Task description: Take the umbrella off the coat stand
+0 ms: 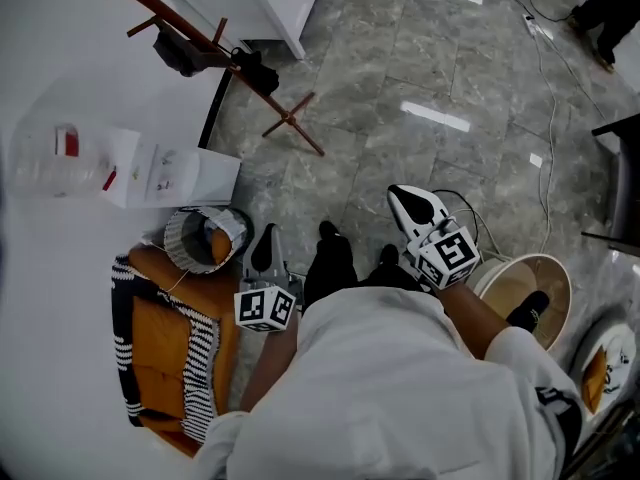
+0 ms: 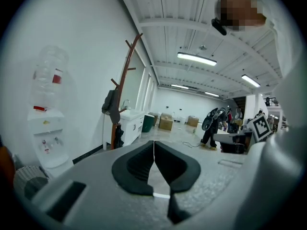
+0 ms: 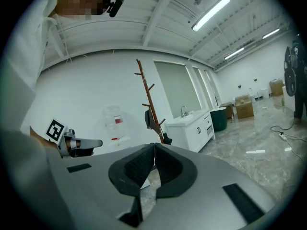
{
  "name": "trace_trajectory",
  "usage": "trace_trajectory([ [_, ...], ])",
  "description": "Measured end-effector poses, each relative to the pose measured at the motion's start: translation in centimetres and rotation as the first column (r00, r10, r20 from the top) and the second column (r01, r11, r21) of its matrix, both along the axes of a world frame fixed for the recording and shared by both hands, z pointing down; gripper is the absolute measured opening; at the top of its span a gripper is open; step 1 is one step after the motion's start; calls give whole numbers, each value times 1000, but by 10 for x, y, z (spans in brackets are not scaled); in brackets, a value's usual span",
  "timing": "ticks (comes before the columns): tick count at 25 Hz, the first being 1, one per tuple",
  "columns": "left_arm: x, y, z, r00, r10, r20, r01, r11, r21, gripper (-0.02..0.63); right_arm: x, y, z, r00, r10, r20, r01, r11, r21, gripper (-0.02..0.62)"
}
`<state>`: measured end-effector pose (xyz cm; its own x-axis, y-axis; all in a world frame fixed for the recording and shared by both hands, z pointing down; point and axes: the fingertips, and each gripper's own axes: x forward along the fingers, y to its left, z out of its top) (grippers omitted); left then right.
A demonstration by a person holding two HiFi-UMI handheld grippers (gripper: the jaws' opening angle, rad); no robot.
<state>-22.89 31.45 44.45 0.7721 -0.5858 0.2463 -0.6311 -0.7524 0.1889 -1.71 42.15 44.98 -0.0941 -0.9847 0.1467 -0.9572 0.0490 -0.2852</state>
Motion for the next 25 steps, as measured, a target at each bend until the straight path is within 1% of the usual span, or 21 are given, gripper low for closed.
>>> trace_trajectory([
  [2,-1,-15,13,1000,3,14,-3,999,-33,17,5,-16,7,1000,16,-6,-16,1000,-19,14],
  [4,2,-40,21,1000,2,5,-2,998,-57,17,14,-39,9,998,30,-48,-32,999,-38,14],
  [8,18,-102,18,999,-3,-42,1,999,-49,17,43,-87,2,993,76,-93,-83,994,-75,14],
  [10,24,-136,17,998,-9,-65,6,999,-51,17,49,-115,-2,990,69,-122,-81,992,-94,14],
  [12,31,-165,20,996,-7,-88,1,997,-75,17,51,-145,-5,986,50,-157,-69,990,-119,14],
  [15,43,-200,22,993,30,-112,-42,994,-104,17,48,-188,-14,982,33,-187,-59,989,-134,14],
  [18,54,-234,21,990,62,-125,-75,992,-102,17,47,-224,-19,983,35,-182,-59,990,-129,15],
  [20,60,-258,22,989,54,-139,-70,992,-109,17,48,-246,-19,986,31,-163,-52,990,-128,14],
  [22,64,-276,25,988,46,-147,-65,990,-129,17,47,-266,-22,987,8,-161,-27,993,-118,15],
  [25,75,-292,31,991,49,-123,-67,988,-141,18,57,-292,-22,990,-12,-137,-1,995,-100,15],
])
